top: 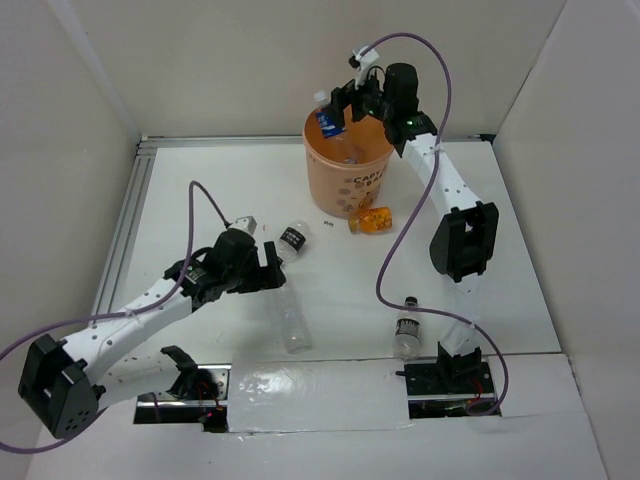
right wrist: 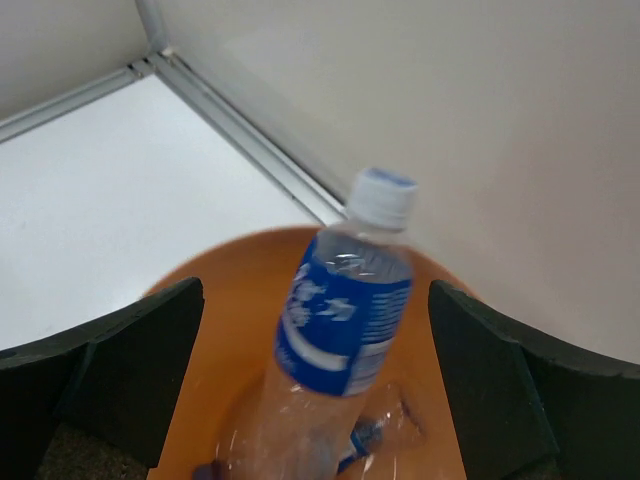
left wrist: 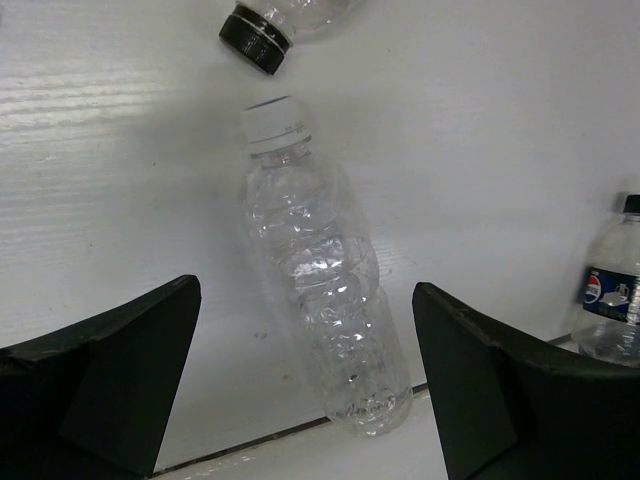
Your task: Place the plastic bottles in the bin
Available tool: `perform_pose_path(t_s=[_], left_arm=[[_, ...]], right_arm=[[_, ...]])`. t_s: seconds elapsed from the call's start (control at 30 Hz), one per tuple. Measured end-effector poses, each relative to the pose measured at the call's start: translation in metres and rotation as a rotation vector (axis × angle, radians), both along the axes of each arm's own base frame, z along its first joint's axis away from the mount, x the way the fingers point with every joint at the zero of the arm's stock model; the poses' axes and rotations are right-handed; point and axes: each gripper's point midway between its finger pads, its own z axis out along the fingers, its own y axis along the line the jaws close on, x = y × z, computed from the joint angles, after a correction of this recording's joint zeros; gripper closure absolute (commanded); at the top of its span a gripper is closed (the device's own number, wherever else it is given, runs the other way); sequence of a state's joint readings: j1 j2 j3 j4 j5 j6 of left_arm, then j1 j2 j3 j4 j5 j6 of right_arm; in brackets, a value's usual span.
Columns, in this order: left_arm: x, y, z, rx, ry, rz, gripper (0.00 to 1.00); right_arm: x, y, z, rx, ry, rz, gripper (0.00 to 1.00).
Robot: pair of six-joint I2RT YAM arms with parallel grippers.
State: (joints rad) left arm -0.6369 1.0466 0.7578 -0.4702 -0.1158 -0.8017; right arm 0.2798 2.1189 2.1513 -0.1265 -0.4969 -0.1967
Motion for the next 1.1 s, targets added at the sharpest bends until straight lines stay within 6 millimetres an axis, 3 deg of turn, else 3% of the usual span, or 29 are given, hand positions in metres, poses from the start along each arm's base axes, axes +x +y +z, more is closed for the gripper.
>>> perform_pose_path(t_s=[0.1,0.2,0.4,0.5,0.53,0.57,0.63,0.7,0.73,0.8,0.87,0.97,1.03,1.1], left_arm=[[-0.001,-0.008,-0.015,0.022,0.039,-0.003,0.0],[-0.003,-0.014,-0.028,0.043,0.07,-0.007,0.0],[-0.009,-0.025,-0.058,0.112,0.131,-0.02,0.0],[-0.013,-0.029,-0.083,0.164,0.182,-0.019,0.04],[-0.015,-0.03,-0.091,0.185,0.2,-0.023,0.09],[-0.017,-0.03,-0.097,0.2,0.213,-0.026,0.25],[-0.018,-0.034,-0.099,0.213,0.216,-0.023,0.42],[-0.019,-0.041,-0.092,0.203,0.199,-0.037,0.59],[-0.02,-0.043,-0.087,0.2,0.191,-0.047,0.7],[-0.023,-0.049,-0.071,0.18,0.16,-0.075,0.8],[-0.024,-0.057,-0.042,0.135,0.106,-0.117,0.82],[-0.018,-0.076,0.022,0.021,-0.027,-0.194,0.82],[-0.008,-0.089,0.075,-0.044,-0.153,-0.241,0.81],[0.007,-0.101,0.124,-0.09,-0.276,-0.265,0.8]], right_arm=[[-0.002,-0.015,-0.012,-0.013,0.045,-0.011,0.0],[-0.007,-0.041,-0.006,-0.003,0.074,-0.036,0.0],[-0.042,-0.104,0.039,0.049,0.052,-0.09,0.0],[-0.072,-0.115,0.053,0.061,0.043,-0.083,0.0],[-0.082,-0.115,0.055,0.061,0.045,-0.072,0.0],[-0.092,-0.113,0.057,0.06,0.044,-0.06,0.0],[-0.107,-0.112,0.056,0.053,0.046,-0.038,0.19],[-0.121,-0.111,0.05,0.045,0.06,-0.007,0.44],[-0.127,-0.113,0.042,0.04,0.078,-0.001,0.66],[-0.138,-0.121,0.024,0.032,0.129,0.001,0.81],[-0.147,-0.135,-0.001,0.023,0.184,-0.013,0.84],[-0.164,-0.154,-0.044,-0.005,0.284,-0.031,0.84],[-0.178,-0.165,-0.075,-0.022,0.36,-0.031,0.67],[-0.194,-0.175,-0.102,-0.027,0.443,-0.025,0.32]])
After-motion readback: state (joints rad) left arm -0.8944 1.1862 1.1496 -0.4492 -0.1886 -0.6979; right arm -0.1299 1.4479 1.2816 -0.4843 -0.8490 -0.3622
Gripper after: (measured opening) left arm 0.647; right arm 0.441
